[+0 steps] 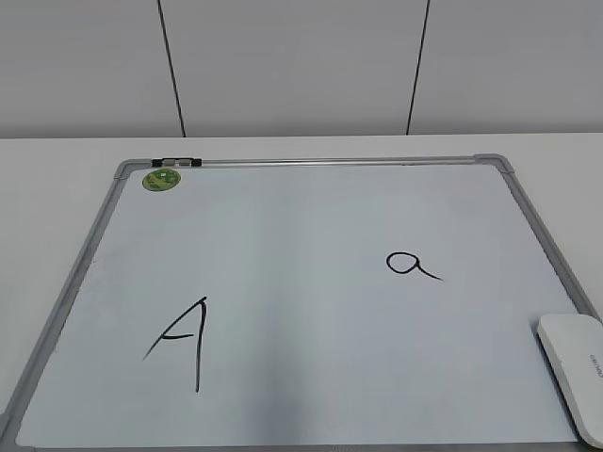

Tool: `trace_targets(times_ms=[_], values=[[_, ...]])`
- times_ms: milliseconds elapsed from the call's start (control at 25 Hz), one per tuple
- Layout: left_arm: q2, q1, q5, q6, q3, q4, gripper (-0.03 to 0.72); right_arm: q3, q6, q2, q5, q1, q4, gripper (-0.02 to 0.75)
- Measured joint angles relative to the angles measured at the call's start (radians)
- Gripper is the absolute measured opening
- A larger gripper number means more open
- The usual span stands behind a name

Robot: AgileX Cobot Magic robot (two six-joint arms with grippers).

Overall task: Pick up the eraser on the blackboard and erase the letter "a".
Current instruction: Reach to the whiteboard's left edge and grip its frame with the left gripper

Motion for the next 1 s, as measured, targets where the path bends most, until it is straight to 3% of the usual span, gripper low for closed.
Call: trace_targets(times_ms=[1000], values=[[0.000,0.000,0.000,0.000,0.000,0.000,0.228,0.000,0.000,0.000,0.000,0.000,0.000,0.587]])
